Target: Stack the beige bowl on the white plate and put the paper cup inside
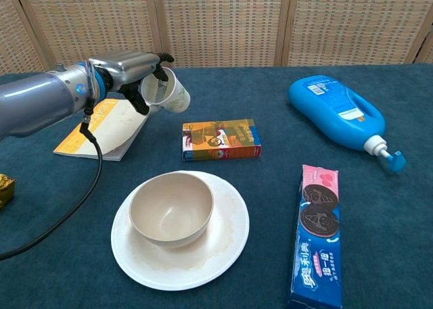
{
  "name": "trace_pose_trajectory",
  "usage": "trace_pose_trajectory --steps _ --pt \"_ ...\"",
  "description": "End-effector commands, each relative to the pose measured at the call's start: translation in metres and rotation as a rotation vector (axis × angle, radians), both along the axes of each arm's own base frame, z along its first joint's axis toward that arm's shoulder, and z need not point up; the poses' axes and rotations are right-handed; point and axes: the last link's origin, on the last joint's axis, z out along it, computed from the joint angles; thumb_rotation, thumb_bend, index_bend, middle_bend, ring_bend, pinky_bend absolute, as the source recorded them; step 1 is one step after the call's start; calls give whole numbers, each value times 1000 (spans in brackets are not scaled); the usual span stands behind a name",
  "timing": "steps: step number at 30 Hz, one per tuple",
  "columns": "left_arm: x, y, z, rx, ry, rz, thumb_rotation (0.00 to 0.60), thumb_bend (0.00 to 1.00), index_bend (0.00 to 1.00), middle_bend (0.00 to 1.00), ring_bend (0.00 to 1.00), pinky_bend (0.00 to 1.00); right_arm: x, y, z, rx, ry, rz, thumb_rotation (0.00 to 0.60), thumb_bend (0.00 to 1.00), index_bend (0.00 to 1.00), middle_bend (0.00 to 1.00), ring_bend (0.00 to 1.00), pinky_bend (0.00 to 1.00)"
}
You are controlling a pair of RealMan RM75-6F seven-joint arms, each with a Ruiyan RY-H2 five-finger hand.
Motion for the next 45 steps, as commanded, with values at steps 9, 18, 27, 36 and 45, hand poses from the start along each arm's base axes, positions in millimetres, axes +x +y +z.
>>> trace_pose_trajectory --steps 9,18,27,36,45 --pt "-14 -57 64 -120 0 -29 600 408 669 0 0 56 7 2 -3 8 11 20 600 137 0 0 0 0" --pt "-21 -100 88 -222 8 -31 600 409 669 0 0 52 10 3 -4 14 20 28 600 137 0 0 0 0" --pt "-16 -129 76 -299 15 -94 600 409 669 0 0 51 10 4 -2 7 16 27 600 136 0 0 0 0" --pt "3 -136 59 -355 10 -140 600 408 669 0 0 47 8 4 0 -2 6 22 600 137 0 0 0 0" --pt "16 -152 42 -425 30 -177 600 408 668 0 0 43 6 5 4 -12 -7 19 600 137 0 0 0 0"
